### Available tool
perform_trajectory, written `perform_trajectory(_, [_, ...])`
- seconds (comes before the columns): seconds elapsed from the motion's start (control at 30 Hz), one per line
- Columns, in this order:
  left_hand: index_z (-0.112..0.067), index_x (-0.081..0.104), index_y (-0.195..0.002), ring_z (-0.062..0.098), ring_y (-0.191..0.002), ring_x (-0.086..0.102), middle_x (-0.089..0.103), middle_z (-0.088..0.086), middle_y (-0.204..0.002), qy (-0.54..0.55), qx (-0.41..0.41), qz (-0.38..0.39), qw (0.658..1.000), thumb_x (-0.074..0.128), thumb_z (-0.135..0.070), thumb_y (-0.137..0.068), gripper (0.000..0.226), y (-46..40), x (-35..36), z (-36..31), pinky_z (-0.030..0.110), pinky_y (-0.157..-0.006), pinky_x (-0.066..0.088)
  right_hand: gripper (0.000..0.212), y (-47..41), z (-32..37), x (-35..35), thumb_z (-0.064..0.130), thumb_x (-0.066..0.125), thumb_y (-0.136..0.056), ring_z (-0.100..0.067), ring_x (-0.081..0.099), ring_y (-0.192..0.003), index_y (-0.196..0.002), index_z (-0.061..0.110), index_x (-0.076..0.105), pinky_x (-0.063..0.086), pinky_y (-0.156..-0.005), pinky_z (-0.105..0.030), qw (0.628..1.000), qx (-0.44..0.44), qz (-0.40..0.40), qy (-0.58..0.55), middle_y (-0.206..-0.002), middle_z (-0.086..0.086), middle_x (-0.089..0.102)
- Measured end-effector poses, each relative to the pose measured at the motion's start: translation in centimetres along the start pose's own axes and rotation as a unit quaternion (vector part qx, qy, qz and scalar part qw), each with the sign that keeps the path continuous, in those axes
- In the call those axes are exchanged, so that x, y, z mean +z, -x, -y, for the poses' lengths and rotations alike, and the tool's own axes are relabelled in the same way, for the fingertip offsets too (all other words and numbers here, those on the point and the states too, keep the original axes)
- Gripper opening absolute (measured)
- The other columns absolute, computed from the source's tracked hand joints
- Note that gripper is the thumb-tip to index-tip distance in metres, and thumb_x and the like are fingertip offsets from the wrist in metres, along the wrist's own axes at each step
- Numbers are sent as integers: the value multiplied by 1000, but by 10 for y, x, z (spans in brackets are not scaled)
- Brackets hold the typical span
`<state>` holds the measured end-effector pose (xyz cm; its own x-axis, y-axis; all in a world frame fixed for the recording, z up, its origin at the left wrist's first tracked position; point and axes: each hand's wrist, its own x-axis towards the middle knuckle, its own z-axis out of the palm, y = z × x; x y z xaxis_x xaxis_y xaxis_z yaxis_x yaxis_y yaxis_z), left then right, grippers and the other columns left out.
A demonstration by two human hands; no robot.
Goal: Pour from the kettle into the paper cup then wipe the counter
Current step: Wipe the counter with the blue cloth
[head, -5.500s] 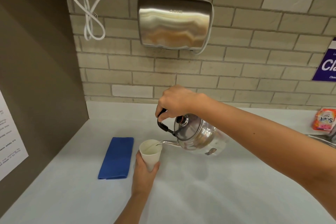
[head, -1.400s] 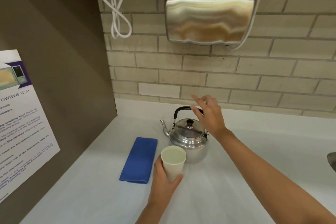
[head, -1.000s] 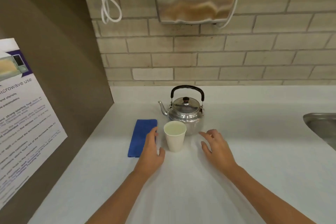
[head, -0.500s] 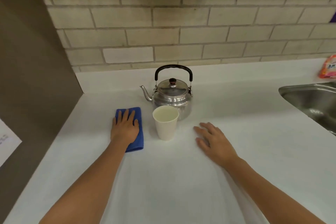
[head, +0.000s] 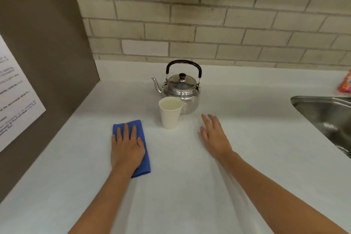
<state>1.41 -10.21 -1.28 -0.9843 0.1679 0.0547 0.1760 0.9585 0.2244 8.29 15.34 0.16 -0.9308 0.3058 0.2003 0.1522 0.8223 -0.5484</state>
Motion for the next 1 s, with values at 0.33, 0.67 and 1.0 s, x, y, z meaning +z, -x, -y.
perform_trajectory(0.33, [-13,12,-145,32,-144,6,8,14,-157,41,-83,-35,995,23,-31,-96,54,81,1,-44,43,-118,6,40,11,-55,-37,30,31,-98,-26,11,-143,-137,30,35,8,-115,-50,987,-60,101,106,-152,0,26])
perform_trajectory(0.67, [-6,5,-144,38,-143,2,3,19,-156,19,-81,-29,996,18,-32,-96,57,96,37,-217,45,-118,1,44,3,-91,-66,29,24,-99,-25,7,-144,-143,30,21,8,-117,-51,988,-69,109,88,-155,-1,19])
perform_trajectory(1.0, [-14,2,-146,29,-144,-2,1,12,-157,18,-100,-22,995,19,-42,-95,60,114,34,-173,40,-118,1,46,-4,-127,-74,33,23,-98,-25,6,-144,-143,30,17,6,-117,-46,988,-54,101,101,-156,1,16])
